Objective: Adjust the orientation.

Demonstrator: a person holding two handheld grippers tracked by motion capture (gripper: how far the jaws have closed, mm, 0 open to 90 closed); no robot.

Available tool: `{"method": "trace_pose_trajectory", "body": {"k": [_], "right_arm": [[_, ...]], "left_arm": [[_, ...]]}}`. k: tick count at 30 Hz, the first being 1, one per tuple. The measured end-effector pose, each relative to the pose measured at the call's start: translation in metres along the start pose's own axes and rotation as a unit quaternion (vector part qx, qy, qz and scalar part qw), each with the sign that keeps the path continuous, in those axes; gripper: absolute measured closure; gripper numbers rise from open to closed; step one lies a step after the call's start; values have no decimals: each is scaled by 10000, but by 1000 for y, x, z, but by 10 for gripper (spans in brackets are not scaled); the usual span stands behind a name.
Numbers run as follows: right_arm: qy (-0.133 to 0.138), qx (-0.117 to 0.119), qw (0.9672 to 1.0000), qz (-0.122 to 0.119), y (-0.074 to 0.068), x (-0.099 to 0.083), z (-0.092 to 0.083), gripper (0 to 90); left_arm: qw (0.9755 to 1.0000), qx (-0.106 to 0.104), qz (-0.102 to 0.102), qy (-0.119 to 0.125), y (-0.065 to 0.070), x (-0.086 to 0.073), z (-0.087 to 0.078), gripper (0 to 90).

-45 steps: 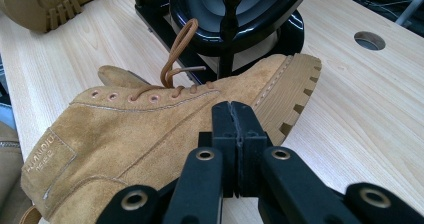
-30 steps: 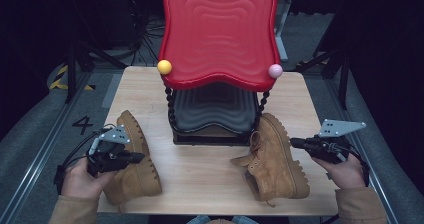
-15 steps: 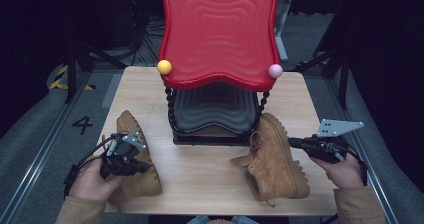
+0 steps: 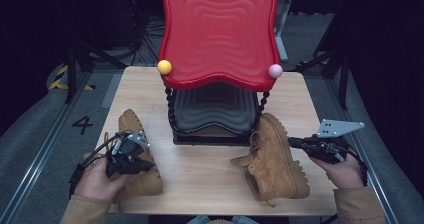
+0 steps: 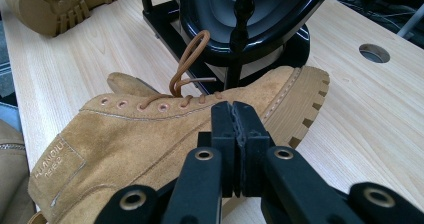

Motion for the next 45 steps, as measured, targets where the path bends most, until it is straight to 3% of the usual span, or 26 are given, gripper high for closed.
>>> {"method": "trace_pose_trajectory", "body": {"k": [8, 14, 18, 19, 23, 29, 30, 31, 34, 39, 45], "right_arm": [[8, 24, 10000, 21, -1, -1, -1, 871], [57, -15, 10000, 26, -2, -5, -7, 869], [84, -4, 9999, 57, -3, -8, -11, 856], [75, -22, 9999, 67, -3, -9, -13, 854], [75, -64, 9999, 104, -4, -12, -17, 853], [116, -191, 9995, 228, -6, -20, -29, 850], [125, -201, 9995, 219, -6, -21, -30, 848], [125, -201, 9995, 219, -6, -21, -30, 848], [142, -231, 9994, 219, -7, -22, -34, 847], [162, -251, 9992, 263, -7, -24, -37, 845], [165, -258, 9992, 268, -7, -25, -38, 842]], "left_arm": [[9999, 86, 37, -131, 7, 19, 6, 895], [9997, 35, 90, -225, 9, 34, 14, 895], [9986, 249, 241, -409, 14, 46, 19, 895], [9972, 475, 242, -526, 16, 52, 21, 894], [9958, 643, 280, -594, 19, 58, 24, 894], [9971, 491, 580, -44, 27, 66, 17, 843], [9972, 103, 705, 233, 28, 66, 13, 844], [9972, 103, 705, 233, 28, 66, 13, 844], [9930, -376, 777, 803, 29, 66, 6, 845], [9910, -497, 845, 907, 32, 72, 10, 800], [9863, -682, 737, 1306, 33, 76, 10, 772]]}}
Point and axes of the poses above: each handheld gripper's, and its own axes: z roughly forward along the jaws, x roughly out of its top, y roughly to its right, the point moved 1 cm from there along z, roughly forward along the jaws, and after that the axes turned 3 degrees about -z, right-handed, at the moved point
